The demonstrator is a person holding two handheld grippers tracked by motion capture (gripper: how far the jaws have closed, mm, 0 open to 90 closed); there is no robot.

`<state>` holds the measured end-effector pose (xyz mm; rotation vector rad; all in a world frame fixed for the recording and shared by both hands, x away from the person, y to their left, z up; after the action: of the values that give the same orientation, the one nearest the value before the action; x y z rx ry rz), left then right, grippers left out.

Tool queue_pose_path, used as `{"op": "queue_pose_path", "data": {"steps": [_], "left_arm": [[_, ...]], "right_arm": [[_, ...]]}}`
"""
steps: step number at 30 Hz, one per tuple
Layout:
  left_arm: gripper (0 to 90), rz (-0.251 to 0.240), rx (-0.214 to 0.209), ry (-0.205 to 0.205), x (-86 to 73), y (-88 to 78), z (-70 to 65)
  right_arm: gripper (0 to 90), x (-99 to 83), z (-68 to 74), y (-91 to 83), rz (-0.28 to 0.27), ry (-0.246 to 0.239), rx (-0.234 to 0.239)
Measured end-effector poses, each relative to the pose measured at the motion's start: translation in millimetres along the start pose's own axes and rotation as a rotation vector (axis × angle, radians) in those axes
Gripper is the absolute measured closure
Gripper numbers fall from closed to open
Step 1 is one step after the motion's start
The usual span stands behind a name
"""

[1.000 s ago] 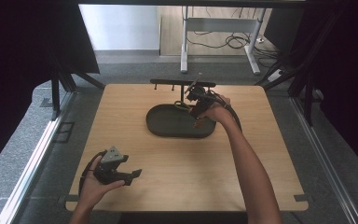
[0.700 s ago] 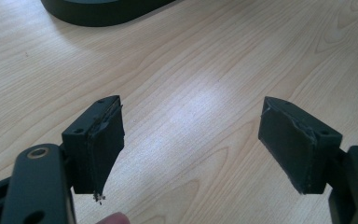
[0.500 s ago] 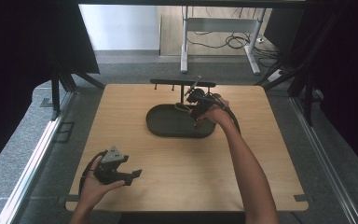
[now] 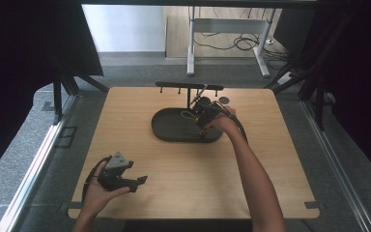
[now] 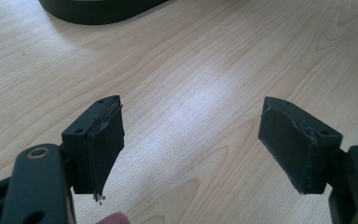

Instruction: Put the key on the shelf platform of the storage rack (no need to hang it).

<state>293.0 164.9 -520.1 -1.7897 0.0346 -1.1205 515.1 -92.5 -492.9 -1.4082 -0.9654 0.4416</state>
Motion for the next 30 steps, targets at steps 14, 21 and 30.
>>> {"op": "queue_pose_path", "data": {"steps": [14,21,30], "left_arm": [[22.6,0.003,0.000,0.000,0.1,1.4,-1.0],[22.6,0.003,-0.003,0.003,0.6,2.1,-2.5],[22.6,0.012,-0.002,0.011,1.0,4.4,-4.4]], "right_arm": [[56.8,-6.9,2.0,5.8,0.003,0.005,0.024],[49.1,-9.4,4.8,-3.6,-0.037,0.033,0.006],[46.9,-22.1,12.1,-26.3,-0.133,0.063,0.041]]}}
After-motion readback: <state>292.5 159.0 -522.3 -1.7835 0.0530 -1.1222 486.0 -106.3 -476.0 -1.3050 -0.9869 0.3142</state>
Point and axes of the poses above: each handheld gripper's, and its own axes: y roughly forward along the jaws, x roughly out of its top, z roughly to its left, the point moved 6 cm from there along y, roughly forward along the jaws, and after that the axes turned 5 degrees about z, right-handed, at the moved point
